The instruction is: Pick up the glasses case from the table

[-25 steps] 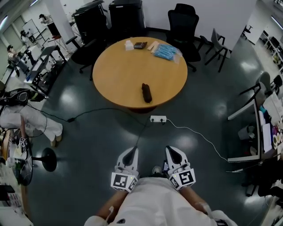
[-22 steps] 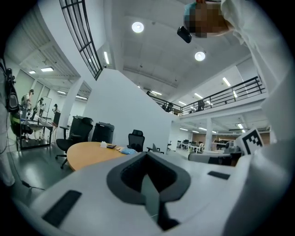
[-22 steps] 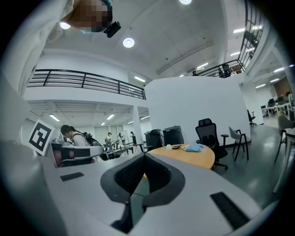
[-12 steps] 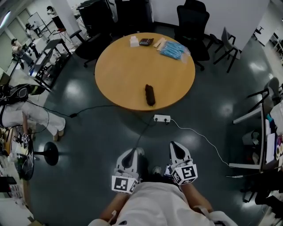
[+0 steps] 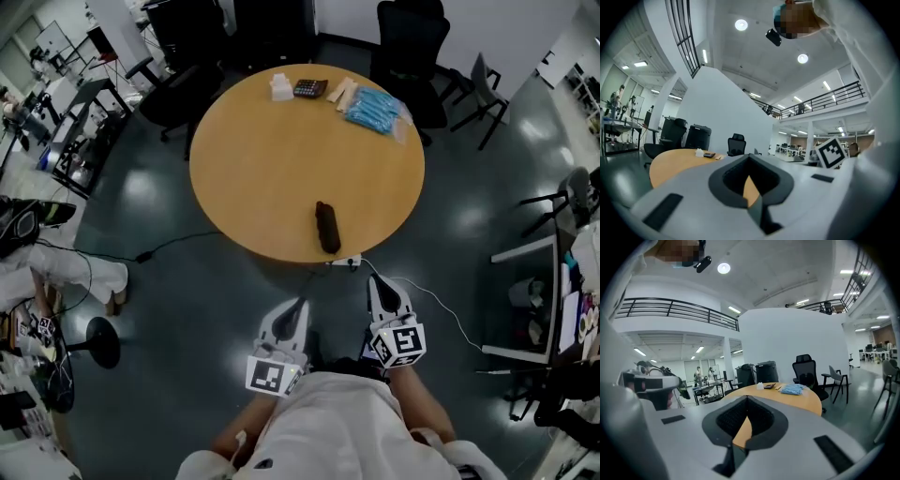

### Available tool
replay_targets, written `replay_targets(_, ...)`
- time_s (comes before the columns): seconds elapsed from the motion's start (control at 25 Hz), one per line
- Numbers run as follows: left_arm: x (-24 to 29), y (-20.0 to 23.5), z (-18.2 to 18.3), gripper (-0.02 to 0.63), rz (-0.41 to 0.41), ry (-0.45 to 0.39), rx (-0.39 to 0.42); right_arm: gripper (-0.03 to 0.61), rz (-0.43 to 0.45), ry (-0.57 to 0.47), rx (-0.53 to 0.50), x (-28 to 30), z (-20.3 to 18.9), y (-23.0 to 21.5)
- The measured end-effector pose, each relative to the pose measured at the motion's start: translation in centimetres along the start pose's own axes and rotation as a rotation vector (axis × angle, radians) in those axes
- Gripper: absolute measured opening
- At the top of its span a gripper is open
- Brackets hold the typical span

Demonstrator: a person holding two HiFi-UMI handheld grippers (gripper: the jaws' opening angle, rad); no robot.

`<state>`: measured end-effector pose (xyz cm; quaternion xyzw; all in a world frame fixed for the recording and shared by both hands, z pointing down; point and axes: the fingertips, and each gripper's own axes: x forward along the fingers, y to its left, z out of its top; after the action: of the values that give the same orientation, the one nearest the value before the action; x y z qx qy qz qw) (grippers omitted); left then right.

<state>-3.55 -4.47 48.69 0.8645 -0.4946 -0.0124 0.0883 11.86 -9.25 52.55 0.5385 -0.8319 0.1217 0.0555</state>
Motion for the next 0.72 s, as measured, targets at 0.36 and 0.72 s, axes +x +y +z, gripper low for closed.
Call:
replay_targets(0.36,3.9,5.5,0.2,0.005,0.001,0.043,-0.037,0.015,0.012,0.15,0.015,9.2,-2.9,-1.2)
replay_targets(0.72,5.3,7.0,-0.9,0.005,0.03,0.079,-0.063,0.233,0.065,0.437,0.142,18.2,-12.1,-3.6)
